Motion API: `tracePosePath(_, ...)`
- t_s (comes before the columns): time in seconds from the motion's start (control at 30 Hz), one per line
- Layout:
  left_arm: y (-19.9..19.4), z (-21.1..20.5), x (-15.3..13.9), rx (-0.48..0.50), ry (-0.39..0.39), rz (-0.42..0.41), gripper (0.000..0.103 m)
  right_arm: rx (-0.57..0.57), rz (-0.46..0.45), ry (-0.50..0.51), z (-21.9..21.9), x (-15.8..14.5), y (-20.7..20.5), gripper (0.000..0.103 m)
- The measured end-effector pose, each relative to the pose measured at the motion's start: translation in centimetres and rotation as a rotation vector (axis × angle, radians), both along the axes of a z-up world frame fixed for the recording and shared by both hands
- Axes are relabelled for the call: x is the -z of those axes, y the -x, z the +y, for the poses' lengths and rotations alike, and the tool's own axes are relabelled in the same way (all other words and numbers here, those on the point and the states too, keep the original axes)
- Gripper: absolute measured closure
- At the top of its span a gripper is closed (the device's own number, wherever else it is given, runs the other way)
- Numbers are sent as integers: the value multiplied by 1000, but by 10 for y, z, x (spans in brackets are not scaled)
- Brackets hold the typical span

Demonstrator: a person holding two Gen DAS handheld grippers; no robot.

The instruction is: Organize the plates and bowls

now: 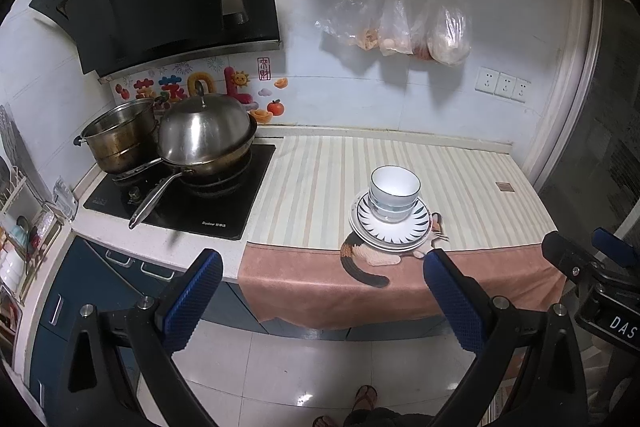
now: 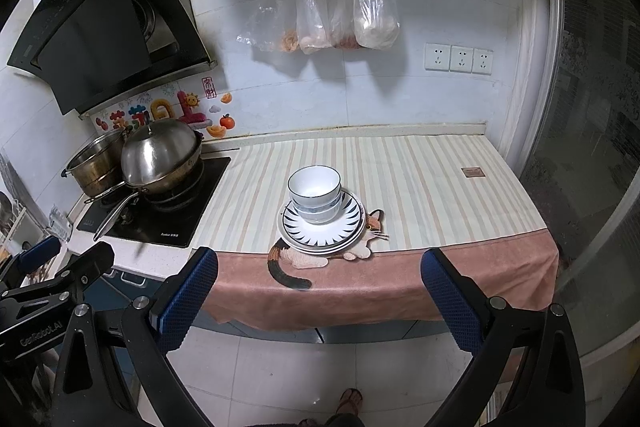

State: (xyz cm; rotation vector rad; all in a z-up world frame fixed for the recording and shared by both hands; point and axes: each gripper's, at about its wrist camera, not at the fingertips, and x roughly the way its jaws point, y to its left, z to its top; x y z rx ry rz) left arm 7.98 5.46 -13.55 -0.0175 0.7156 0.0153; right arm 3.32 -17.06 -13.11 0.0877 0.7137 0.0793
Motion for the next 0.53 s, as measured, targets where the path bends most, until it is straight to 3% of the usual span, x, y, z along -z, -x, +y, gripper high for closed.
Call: tracePosePath(0.53, 1, 0, 2, -4, -15, -6, 0, 5, -5, -1, 2, 1, 1, 0)
